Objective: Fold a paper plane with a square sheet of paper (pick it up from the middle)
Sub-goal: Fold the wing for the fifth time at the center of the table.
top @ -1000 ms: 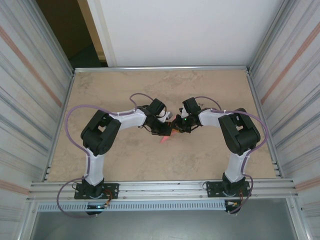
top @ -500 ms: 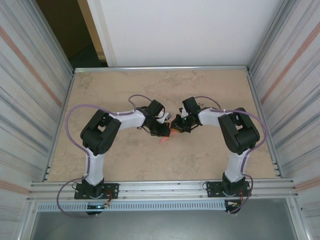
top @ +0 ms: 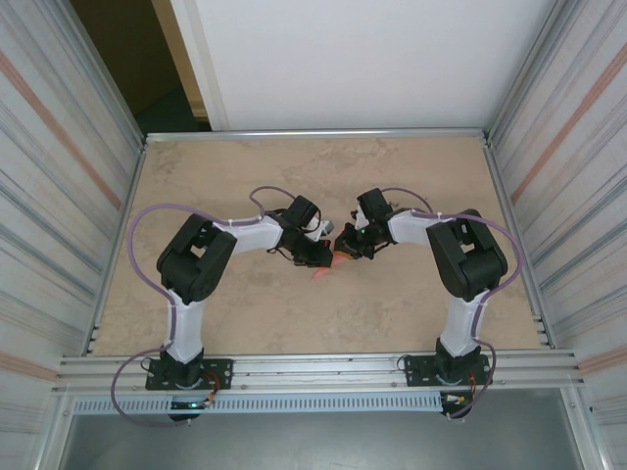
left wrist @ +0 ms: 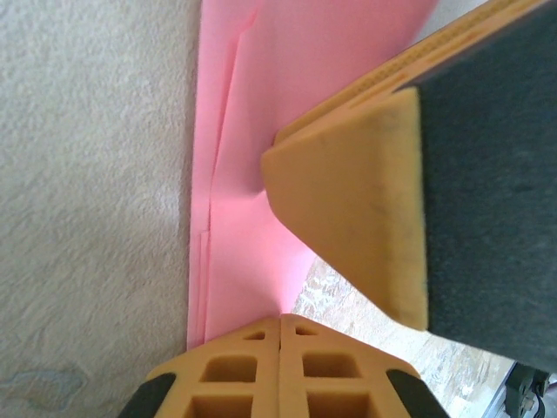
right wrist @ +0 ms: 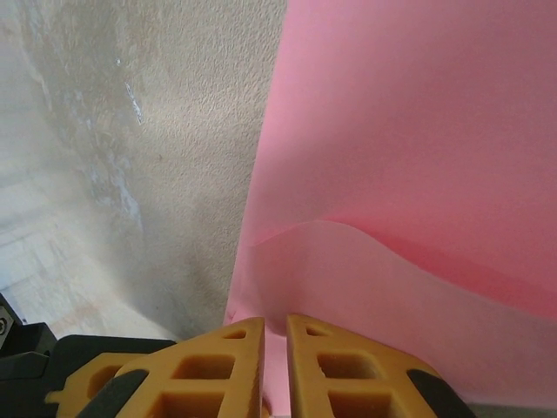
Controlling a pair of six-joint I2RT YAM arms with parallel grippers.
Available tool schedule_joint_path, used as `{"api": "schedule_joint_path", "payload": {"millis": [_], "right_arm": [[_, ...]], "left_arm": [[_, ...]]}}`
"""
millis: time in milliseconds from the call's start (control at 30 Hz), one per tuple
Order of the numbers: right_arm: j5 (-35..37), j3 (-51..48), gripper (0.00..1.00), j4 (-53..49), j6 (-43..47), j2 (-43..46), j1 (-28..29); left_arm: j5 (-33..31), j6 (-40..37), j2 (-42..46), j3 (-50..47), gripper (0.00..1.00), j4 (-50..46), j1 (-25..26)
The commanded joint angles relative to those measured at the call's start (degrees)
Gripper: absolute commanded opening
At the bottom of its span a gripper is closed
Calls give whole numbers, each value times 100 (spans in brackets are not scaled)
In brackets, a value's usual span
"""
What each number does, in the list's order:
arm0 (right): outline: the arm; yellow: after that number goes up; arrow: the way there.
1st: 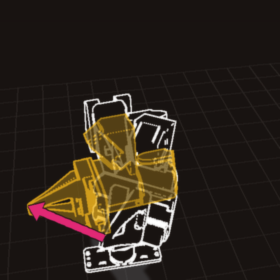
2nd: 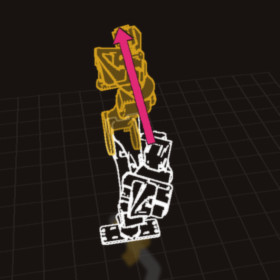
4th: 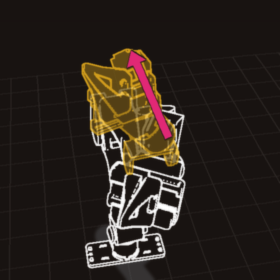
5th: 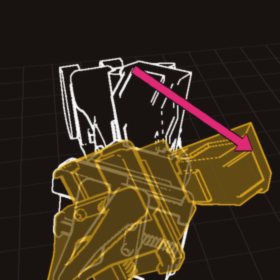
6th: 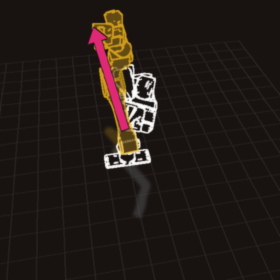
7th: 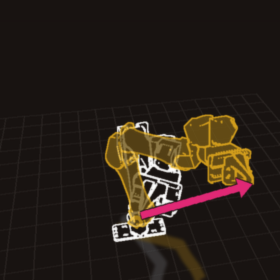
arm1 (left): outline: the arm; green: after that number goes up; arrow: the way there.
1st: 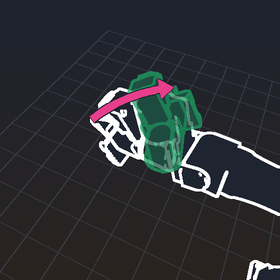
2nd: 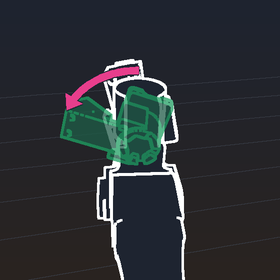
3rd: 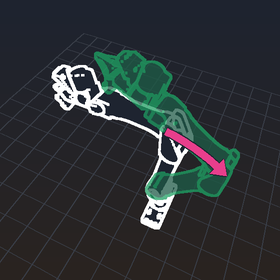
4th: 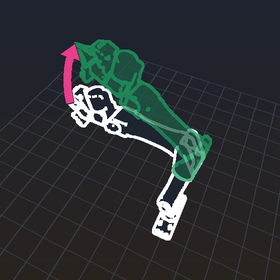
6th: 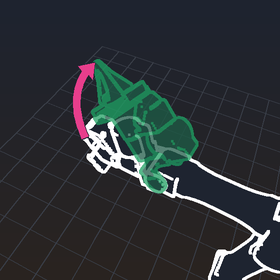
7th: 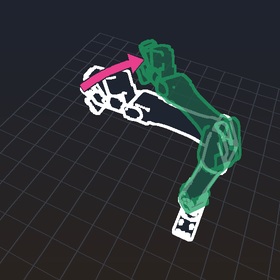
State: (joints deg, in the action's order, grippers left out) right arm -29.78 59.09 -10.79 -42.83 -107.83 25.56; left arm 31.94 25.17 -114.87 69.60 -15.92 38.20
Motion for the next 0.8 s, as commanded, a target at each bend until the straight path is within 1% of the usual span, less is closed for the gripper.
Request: {"api": "schedule_joint_path", "payload": {"millis": [0, 133, 267, 367, 467, 767], "right_arm": [[201, 77, 17, -183, 166, 365, -111], [208, 118, 18, -104, 27, 668, -44], [391, -152, 14, -58, -227, 750, 96], [393, -320, 11, 85, -416, 700, 119], [352, -270, 9, 90, -480, 536, 144], [351, -322, 8, 121, -521, 153, 103]], "left_arm": [[-140, -12, -145, -183, 1, -361, -75], [-119, 39, -115, -203, 0, -289, -75], [-76, 50, -95, -206, 0, -280, -75], [-55, 66, -58, -206, 0, -255, -75], [-26, 110, -49, -204, 0, -214, -75], [123, 164, 93, -175, 1, -137, -83]]}}
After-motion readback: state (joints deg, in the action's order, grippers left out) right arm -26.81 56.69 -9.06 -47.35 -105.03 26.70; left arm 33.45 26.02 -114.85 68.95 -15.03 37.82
